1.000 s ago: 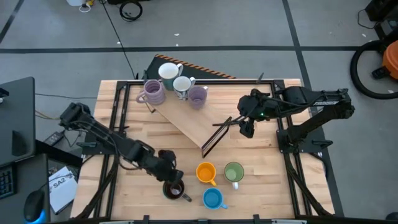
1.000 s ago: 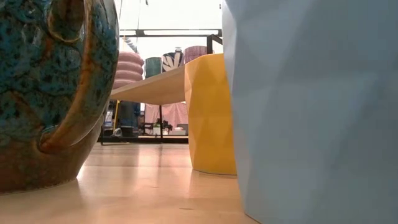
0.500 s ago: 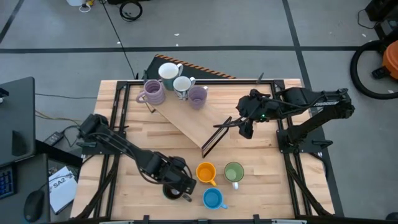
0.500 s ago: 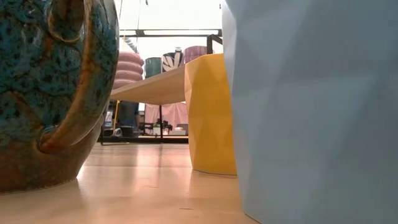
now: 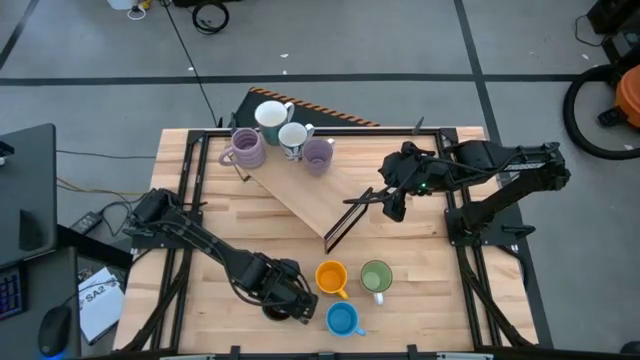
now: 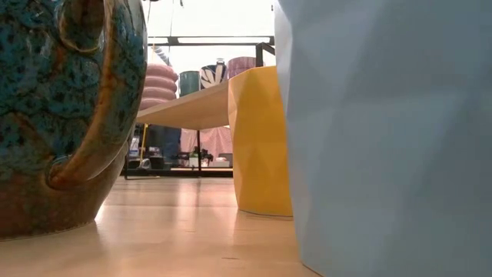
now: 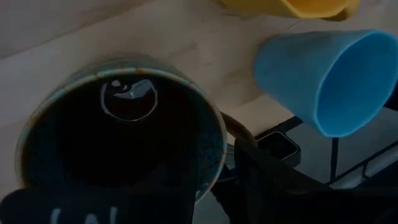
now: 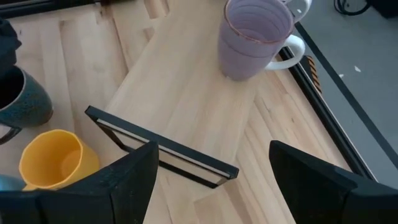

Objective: Place coffee mugs
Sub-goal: Put the green patterned mug on the shelf

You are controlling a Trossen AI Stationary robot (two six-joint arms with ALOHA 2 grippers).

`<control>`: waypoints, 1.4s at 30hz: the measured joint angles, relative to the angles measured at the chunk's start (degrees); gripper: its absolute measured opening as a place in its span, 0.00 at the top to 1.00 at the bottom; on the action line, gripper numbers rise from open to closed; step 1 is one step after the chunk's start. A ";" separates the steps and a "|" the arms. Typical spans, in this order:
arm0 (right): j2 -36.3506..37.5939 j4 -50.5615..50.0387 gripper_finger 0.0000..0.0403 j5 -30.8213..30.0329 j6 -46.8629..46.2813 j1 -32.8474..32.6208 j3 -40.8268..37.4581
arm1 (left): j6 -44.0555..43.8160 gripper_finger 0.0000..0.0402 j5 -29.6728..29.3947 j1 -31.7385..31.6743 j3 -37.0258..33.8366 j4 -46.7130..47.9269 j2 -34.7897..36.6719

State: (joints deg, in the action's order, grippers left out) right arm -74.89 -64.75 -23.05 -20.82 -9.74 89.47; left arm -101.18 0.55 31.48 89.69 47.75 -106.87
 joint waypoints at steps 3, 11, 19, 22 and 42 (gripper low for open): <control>-0.01 0.00 0.23 -0.22 0.22 0.00 0.00 | -0.16 0.70 -0.45 -0.13 0.02 0.08 0.00; -0.02 0.00 0.23 -1.34 1.49 0.07 0.00 | -0.50 0.56 -0.89 -1.84 0.02 -0.49 -0.04; -0.02 0.20 0.23 -1.36 1.53 0.11 0.00 | -1.62 0.56 3.24 -1.84 -0.09 -0.79 -2.14; -0.04 0.52 0.23 -1.36 1.53 0.11 0.00 | -0.48 0.59 5.16 -1.86 -0.09 -2.11 -4.04; -0.04 1.33 0.23 -1.02 1.97 0.11 0.00 | 23.27 0.87 14.26 -1.81 0.17 3.83 -4.64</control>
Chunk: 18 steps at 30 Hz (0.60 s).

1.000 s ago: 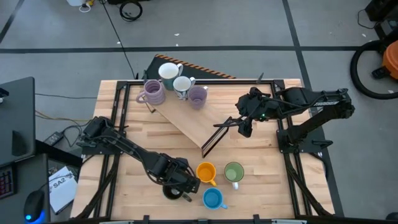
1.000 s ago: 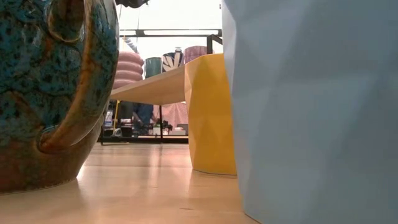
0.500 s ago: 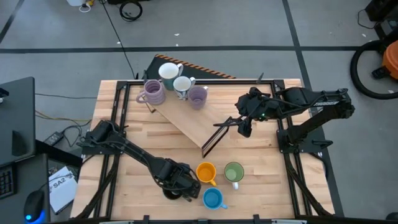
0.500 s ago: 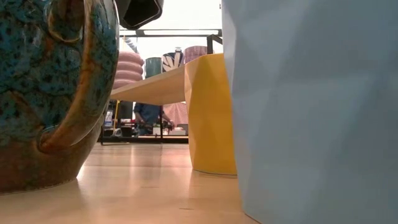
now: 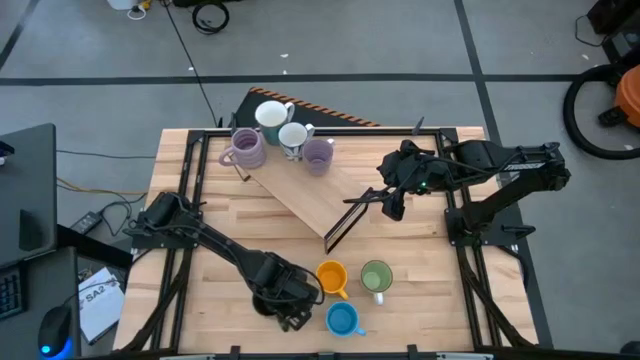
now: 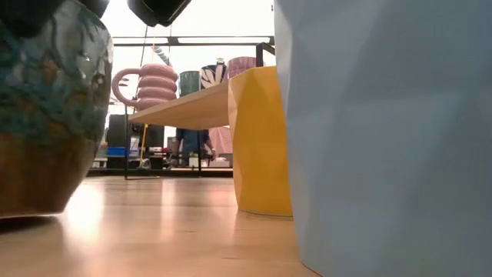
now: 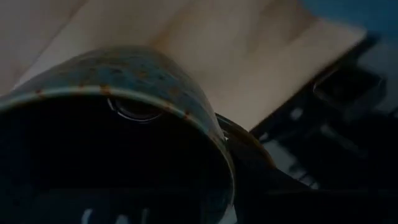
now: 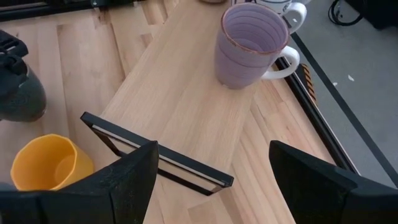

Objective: Place coffee mugs
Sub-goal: Put the green patterned mug on the shelf

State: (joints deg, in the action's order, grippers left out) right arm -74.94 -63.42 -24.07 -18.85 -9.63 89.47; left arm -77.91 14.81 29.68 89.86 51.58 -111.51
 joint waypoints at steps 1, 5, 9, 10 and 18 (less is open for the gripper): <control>0.00 0.00 0.23 0.05 0.00 0.00 0.00 | 2.27 0.87 0.83 -0.01 0.02 0.83 -0.01; 0.00 0.30 0.23 0.10 0.59 0.00 0.00 | 12.53 0.88 2.02 0.19 1.30 5.76 0.01; 0.00 0.57 0.23 0.10 1.03 0.00 0.00 | 24.86 0.89 -0.30 0.28 5.41 16.66 -0.58; 0.00 0.70 0.23 0.10 1.05 0.00 0.00 | 27.79 0.89 -1.52 0.22 6.58 19.54 -0.58; 0.00 0.87 0.23 -0.36 1.05 0.07 0.00 | 48.74 0.89 -12.06 0.06 17.74 37.13 -0.44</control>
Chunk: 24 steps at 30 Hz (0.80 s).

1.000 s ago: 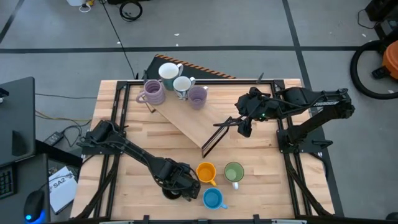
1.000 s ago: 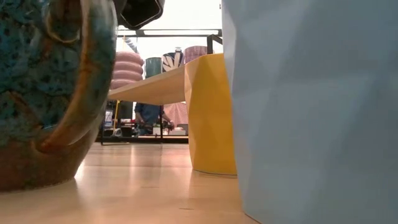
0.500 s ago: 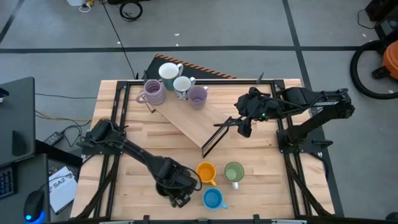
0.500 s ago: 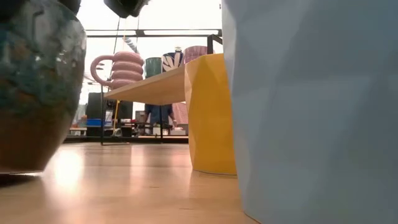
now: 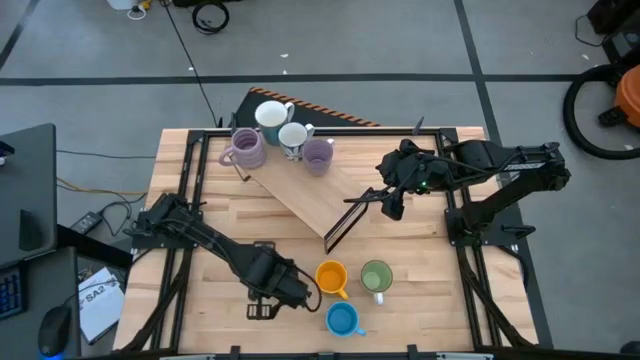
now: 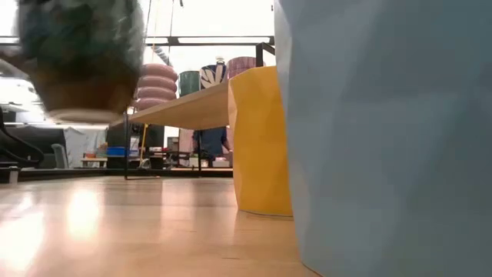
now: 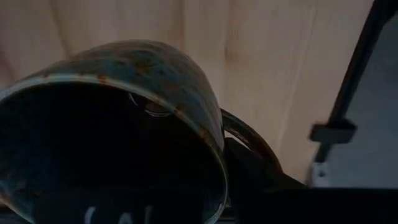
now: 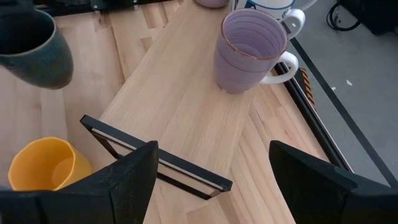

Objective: Place coffee mugs
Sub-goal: Put the green patterned mug on the shelf

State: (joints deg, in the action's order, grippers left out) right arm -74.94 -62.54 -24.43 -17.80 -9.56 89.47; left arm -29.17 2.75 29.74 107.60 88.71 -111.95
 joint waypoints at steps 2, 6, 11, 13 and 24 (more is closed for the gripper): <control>0.00 0.00 0.23 -0.02 0.00 0.00 0.00 | 3.94 0.89 -3.08 -0.19 2.37 0.99 0.22; 0.00 0.00 0.23 -1.46 -0.01 0.00 0.00 | 10.87 0.89 -7.70 -0.91 3.80 1.15 1.99; 0.02 0.36 0.23 -1.68 0.00 0.02 0.00 | 14.41 0.89 -12.49 -3.32 1.11 1.45 9.02; 0.02 0.54 0.23 -1.68 -0.01 0.03 0.00 | 15.64 0.89 -12.93 -4.65 -0.76 1.40 12.58; 0.02 1.28 0.23 -2.27 -3.48 2.64 0.00 | 30.65 0.89 -20.75 -14.14 -4.89 1.45 24.39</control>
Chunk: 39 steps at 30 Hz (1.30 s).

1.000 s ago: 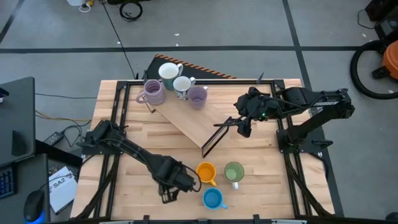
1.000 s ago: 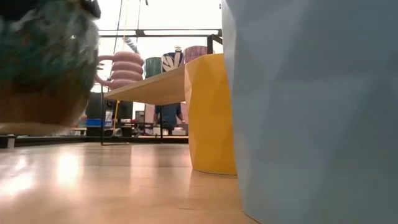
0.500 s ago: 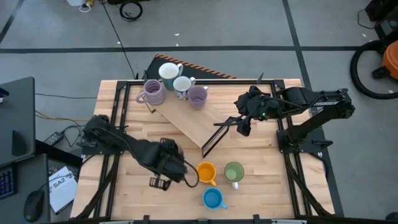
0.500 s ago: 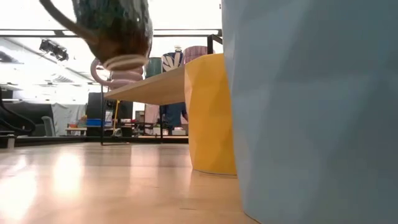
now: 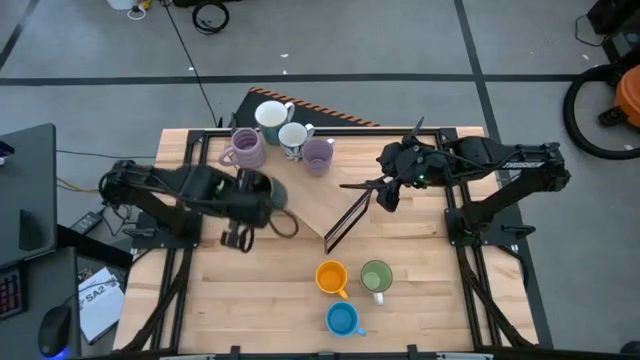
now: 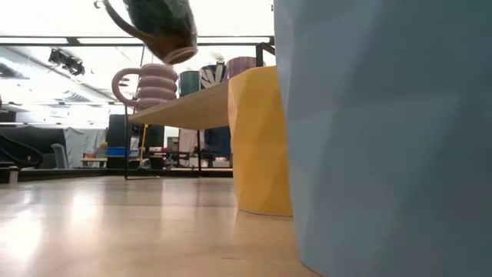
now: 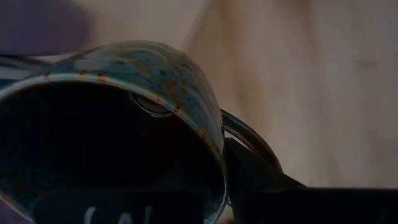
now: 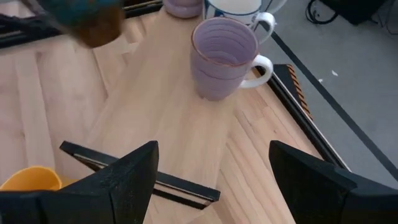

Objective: Place coffee mugs
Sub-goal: Put the green patterned mug on the shelf

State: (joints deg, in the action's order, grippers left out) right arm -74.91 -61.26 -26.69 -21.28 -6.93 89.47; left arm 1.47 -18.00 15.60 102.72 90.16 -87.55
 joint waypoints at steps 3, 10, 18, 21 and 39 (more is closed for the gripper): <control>0.00 0.58 0.23 -0.58 -0.83 0.79 0.00 | 5.31 0.89 -2.96 -3.61 0.00 -0.02 0.33; 0.00 3.43 0.23 -0.71 -1.28 2.35 0.00 | 11.87 0.89 -0.70 -13.57 -0.09 -0.15 -0.85; 0.00 4.05 0.23 -0.71 -1.29 2.63 0.00 | 23.02 0.88 3.54 -19.80 -0.09 -0.11 -0.98; 0.00 4.21 0.23 -0.71 -1.33 2.63 0.00 | 26.33 0.88 4.43 -20.77 -0.09 -0.11 -0.98; 0.00 5.79 0.23 -0.66 -1.19 2.63 0.00 | 27.23 0.88 6.94 -22.14 0.00 -0.36 -3.46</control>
State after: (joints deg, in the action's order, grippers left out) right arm -74.91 -55.48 -27.35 -22.47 -4.29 89.47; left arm 28.71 -11.06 -6.54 102.72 89.80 -91.01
